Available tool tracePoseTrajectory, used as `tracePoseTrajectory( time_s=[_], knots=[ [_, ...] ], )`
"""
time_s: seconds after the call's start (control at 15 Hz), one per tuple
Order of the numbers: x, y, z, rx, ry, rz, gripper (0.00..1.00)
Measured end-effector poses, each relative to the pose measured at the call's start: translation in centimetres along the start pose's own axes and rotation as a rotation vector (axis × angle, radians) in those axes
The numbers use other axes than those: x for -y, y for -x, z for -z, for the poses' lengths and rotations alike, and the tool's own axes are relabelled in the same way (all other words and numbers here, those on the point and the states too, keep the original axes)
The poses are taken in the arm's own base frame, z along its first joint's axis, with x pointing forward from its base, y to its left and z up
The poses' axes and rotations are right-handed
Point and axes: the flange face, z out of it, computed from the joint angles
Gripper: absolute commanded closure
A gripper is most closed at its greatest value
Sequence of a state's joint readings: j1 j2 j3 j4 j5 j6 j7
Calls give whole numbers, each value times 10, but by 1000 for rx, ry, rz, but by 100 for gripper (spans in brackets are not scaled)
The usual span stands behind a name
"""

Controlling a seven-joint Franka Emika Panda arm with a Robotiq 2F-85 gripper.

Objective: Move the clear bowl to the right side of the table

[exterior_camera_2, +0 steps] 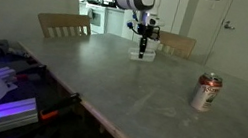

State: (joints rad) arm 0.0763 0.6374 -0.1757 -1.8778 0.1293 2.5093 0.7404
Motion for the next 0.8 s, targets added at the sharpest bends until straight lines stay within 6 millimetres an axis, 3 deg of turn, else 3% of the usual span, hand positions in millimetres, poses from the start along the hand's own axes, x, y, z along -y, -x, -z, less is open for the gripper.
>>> tracePoseTrajectory(
  time_s=[0.13, 0.47, 0.6, 0.8],
  knots=[
    [0, 0, 0, 0, 0, -1, 98],
    [-1, -4, 4, -9, -4, -9, 98],
    [-9, -17, 7, -22, -1, -59, 98],
    [-35, -51, 12, -52, 4, -177, 98]
  ],
)
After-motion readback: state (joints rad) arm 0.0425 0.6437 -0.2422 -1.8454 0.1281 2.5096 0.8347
